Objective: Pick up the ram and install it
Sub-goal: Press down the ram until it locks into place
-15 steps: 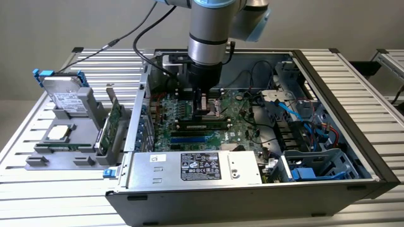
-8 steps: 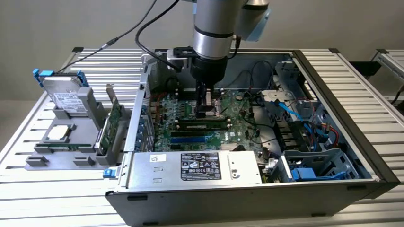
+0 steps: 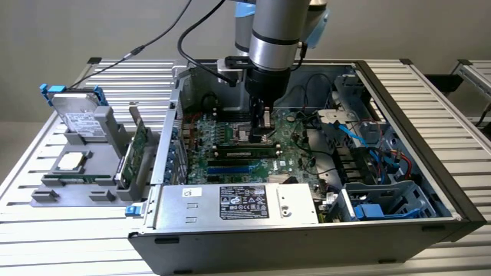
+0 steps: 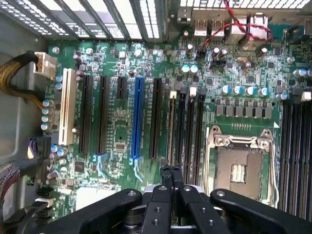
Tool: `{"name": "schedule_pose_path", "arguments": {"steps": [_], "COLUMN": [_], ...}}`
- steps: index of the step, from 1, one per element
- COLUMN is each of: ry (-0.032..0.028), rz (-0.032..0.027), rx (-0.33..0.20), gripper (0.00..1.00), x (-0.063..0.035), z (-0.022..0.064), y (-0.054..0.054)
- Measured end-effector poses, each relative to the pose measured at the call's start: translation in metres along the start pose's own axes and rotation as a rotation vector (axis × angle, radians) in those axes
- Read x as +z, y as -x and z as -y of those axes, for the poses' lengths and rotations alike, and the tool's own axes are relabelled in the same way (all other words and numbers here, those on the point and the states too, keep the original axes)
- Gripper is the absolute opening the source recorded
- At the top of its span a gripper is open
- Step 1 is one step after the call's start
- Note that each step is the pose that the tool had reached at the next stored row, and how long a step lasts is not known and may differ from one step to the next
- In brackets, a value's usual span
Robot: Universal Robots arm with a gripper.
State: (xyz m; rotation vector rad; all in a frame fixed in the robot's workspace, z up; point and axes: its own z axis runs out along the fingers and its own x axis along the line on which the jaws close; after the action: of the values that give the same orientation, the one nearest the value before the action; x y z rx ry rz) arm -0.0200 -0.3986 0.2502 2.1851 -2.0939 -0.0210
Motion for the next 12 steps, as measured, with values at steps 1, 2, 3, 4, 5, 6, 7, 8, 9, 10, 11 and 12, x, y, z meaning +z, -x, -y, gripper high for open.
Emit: {"name": "schedule_pose_path", "arguments": {"steps": [1, 2, 3, 4, 5, 6, 7, 8, 9, 10, 11, 12], "ry": [0.0000, 0.0000, 0.0001, 0.0001, 0.0002, 0.0002, 0.0005, 0.0007, 0.0007, 0.0008, 0.0008, 0.0010], "rz": [0.0000, 0.0001, 0.0001, 0.0000, -0.0001, 0.0000, -0.0001, -0.0001, 0.0000, 0.0000, -0.0001, -0.0001], "rx": [0.000, 0.000, 0.000, 0.000, 0.000, 0.000, 0.000, 0.000, 0.000, 0.000, 0.000, 0.000], "gripper": [0.10, 0.10, 0.10, 0.10, 0.10, 0.10, 0.10, 0.10, 0.10, 0.10, 0.10, 0.10], "x": [-0.0001, -0.0001, -0.0001, -0.0001, -0.0002, -0.0001, -0.0002, -0.0002, -0.0002, -0.0001, -0.0002, -0.0002], "z": [0.0012, 0.0013, 0.0013, 0.0013, 0.0013, 0.0013, 0.0013, 0.0013, 0.0013, 0.0013, 0.0013, 0.0013], "y": [-0.0001, -0.0001, -0.0001, -0.0001, -0.0001, -0.0001, -0.0001, -0.0001, -0.0001, -0.0001, -0.0001, -0.0001]}}
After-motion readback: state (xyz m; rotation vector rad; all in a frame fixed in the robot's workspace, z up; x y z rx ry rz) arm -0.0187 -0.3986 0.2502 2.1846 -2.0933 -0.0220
